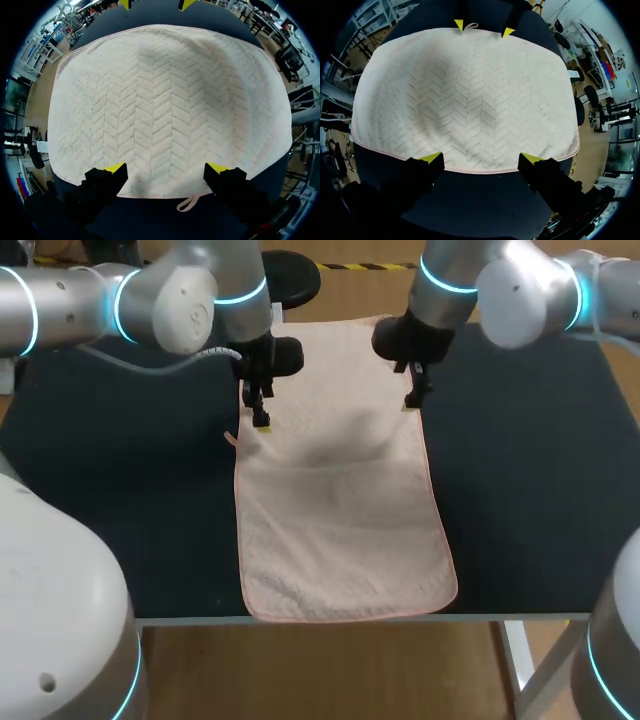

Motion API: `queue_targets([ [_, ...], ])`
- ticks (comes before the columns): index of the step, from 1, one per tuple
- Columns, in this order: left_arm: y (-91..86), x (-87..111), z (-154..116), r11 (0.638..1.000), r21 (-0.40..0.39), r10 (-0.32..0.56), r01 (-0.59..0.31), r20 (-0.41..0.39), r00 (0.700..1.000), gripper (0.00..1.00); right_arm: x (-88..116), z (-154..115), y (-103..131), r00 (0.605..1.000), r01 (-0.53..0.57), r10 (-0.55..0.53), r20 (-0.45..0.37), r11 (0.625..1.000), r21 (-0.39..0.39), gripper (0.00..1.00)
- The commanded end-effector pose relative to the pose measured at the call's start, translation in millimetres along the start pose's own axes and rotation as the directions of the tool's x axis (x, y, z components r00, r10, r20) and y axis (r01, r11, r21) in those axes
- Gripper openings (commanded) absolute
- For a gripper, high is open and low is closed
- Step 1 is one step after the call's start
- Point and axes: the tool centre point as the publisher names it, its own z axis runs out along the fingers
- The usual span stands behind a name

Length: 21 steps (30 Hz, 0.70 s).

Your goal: Fold the towel

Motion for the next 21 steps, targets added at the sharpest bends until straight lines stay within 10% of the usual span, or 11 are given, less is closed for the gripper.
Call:
queue_targets([
  [1, 1.8, -0.5, 1.2, 1.000, -0.006, -0.006, 0.006, 0.001, 1.000, 1.00, -5.9, 20.4, -1.1, 1.000, -0.001, 0.001, -0.022, 1.000, 0.006, 1.00],
  [21, 15.5, -3.9, 19.8, 1.000, -0.011, -0.012, 0.012, 0.018, 1.000, 1.00, -9.2, 60.8, -11.2, 0.996, -0.045, 0.050, -0.074, 0.997, 0.061, 1.00],
])
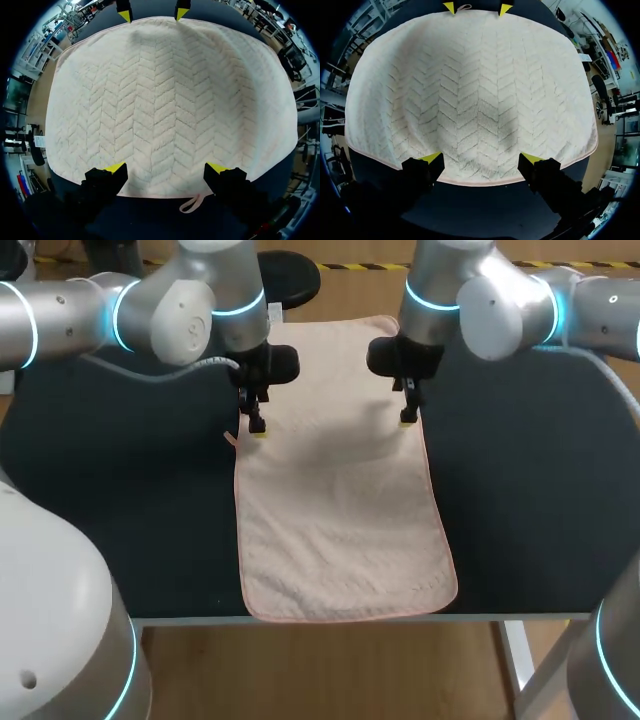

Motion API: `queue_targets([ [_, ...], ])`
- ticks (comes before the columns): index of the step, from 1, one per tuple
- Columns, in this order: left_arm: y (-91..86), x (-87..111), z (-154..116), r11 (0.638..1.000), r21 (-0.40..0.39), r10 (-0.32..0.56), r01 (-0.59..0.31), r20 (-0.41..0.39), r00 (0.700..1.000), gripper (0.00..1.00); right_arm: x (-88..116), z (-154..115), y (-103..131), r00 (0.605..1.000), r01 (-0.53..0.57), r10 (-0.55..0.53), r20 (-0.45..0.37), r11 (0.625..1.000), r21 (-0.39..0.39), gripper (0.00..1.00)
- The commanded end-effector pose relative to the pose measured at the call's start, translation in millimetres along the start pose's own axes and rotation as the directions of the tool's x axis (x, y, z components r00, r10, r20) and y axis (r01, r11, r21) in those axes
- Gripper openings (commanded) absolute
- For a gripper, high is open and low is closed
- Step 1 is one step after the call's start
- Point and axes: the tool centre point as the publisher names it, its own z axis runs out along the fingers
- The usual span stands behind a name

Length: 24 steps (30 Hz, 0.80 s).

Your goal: Fold the towel

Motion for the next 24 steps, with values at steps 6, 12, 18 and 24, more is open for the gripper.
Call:
queue_targets([
  [6, 3.3, -3.9, 8.3, 1.000, -0.008, 0.003, -0.003, 0.001, 1.000, 1.00, -9.6, 13.6, -1.7, 1.000, -0.004, 0.004, -0.018, 1.000, 0.009, 1.00],
  [12, 1.8, -7.2, 11.7, 1.000, -0.012, 0.015, -0.015, 0.000, 1.000, 1.00, -9.4, 17.1, -2.7, 1.000, -0.003, 0.003, -0.027, 1.000, 0.009, 1.00],
  [18, 3.0, -9.8, 18.3, 1.000, -0.009, 0.012, -0.012, -0.008, 1.000, 1.00, -9.7, 21.8, -4.0, 0.999, -0.017, 0.017, -0.049, 1.000, 0.005, 1.00],
  [24, 3.4, -12.1, 21.3, 1.000, -0.009, 0.013, -0.014, -0.009, 1.000, 1.00, -9.2, 24.7, -4.8, 0.998, -0.028, 0.028, -0.059, 1.000, 0.002, 1.00],
])
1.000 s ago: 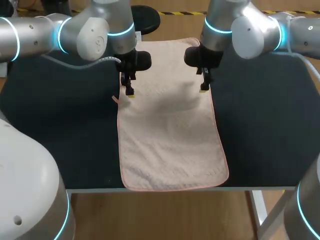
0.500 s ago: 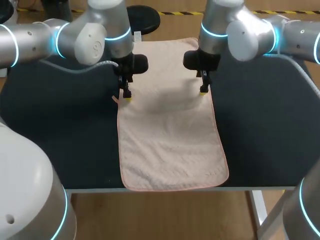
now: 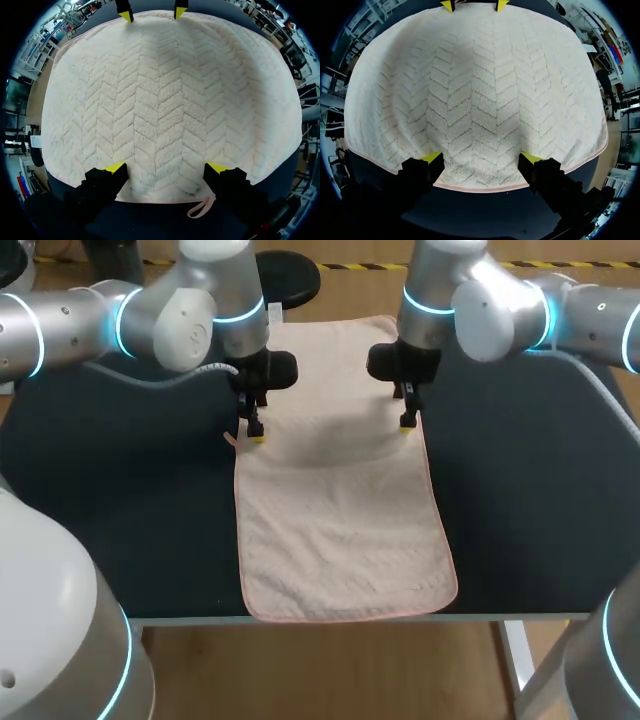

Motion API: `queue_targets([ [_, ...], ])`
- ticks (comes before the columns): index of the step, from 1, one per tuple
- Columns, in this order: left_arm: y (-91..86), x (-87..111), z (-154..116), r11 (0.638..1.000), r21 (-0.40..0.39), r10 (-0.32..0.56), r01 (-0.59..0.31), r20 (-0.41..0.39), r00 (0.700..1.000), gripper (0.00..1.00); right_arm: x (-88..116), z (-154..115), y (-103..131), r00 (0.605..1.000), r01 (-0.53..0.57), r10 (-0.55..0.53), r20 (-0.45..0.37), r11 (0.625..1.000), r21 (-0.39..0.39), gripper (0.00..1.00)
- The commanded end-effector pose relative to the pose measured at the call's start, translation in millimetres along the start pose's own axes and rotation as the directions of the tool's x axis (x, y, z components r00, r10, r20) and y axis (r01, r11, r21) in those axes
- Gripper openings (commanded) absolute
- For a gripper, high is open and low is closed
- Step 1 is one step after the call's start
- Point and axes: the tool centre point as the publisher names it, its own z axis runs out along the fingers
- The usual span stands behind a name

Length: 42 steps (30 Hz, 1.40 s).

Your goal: Fold the towel

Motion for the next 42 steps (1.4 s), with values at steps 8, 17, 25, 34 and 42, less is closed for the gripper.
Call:
queue_targets([
  [8, 0.5, -5.5, 8.8, 1.000, -0.001, 0.002, -0.002, -0.010, 1.000, 1.00, -4.1, 5.4, 0.9, 1.000, -0.001, 0.001, -0.013, 1.000, 0.007, 1.00],
  [17, 2.2, -6.9, 11.0, 1.000, -0.006, 0.000, 0.000, -0.006, 1.000, 0.38, -2.3, 8.1, 0.8, 1.000, 0.005, -0.004, -0.019, 1.000, 0.014, 0.00],
  [25, 1.4, -7.3, 11.5, 1.000, -0.004, 0.006, -0.006, -0.005, 1.000, 0.00, -0.2, 5.6, -0.3, 1.000, 0.003, -0.003, -0.012, 1.000, 0.015, 0.00],
  [34, -0.9, -5.8, -7.9, 1.000, 0.010, 0.010, -0.010, 0.035, 0.999, 0.00, 2.4, -12.1, -4.1, 1.000, -0.003, 0.003, 0.030, 1.000, 0.015, 0.00],
  [42, -7.9, -3.5, -38.3, 1.000, 0.011, 0.027, -0.028, 0.098, 0.995, 0.00, 2.7, -34.6, -5.5, 0.996, -0.003, 0.002, 0.085, 1.000, 0.012, 0.00],
])
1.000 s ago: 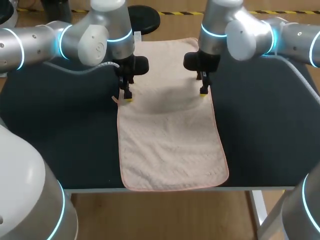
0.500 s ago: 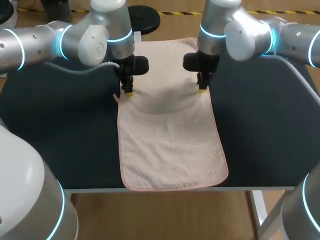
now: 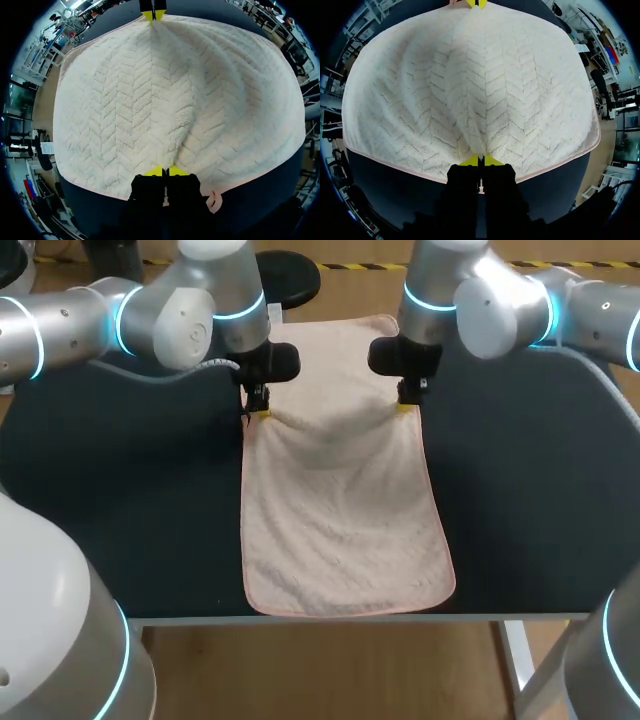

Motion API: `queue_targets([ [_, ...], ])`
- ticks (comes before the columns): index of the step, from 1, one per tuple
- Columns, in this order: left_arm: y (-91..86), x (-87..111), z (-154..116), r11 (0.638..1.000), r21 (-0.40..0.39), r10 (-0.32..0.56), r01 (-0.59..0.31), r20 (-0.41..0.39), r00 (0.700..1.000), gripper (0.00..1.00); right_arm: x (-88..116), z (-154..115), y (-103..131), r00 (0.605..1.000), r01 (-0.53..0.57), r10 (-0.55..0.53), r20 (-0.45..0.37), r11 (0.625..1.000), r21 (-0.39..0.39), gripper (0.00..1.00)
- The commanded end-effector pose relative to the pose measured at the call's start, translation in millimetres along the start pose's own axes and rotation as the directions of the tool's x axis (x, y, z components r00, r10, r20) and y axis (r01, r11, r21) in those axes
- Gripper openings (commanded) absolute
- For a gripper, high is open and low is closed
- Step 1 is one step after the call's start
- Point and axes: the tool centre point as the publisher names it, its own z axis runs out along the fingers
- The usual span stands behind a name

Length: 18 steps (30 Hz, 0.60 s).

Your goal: Fold the towel

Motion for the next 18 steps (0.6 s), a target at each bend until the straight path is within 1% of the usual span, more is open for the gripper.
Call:
queue_targets([
  [1, 1.3, 10.3, -26.5, 1.000, -0.013, -0.002, 0.003, 0.038, 0.999, 0.00, 9.0, -19.8, -4.6, 0.999, 0.000, 0.000, 0.034, 1.000, -0.001, 0.00],
  [5, 3.0, 9.0, -43.6, 1.000, -0.021, -0.009, 0.011, 0.079, 0.997, 0.00, 6.3, -37.1, -5.3, 0.997, -0.002, 0.003, 0.071, 1.000, -0.011, 0.00],
  [11, 0.3, -0.8, -81.8, 0.999, -0.052, -0.007, 0.015, 0.153, 0.988, 0.00, -5.0, -83.2, 1.7, 0.985, 0.017, -0.007, 0.170, 0.998, -0.056, 0.00],
  [13, -1.8, -7.0, -96.2, 0.998, -0.052, -0.012, 0.021, 0.173, 0.985, 0.00, -10.3, -101.6, 5.0, 0.977, 0.033, -0.017, 0.212, 0.997, -0.074, 0.00],
  [18, -7.3, -28.9, -137.0, 0.997, -0.075, -0.012, 0.033, 0.273, 0.962, 0.00, -24.4, -145.2, 11.6, 0.945, 0.072, -0.039, 0.325, 0.993, -0.090, 0.00],
])
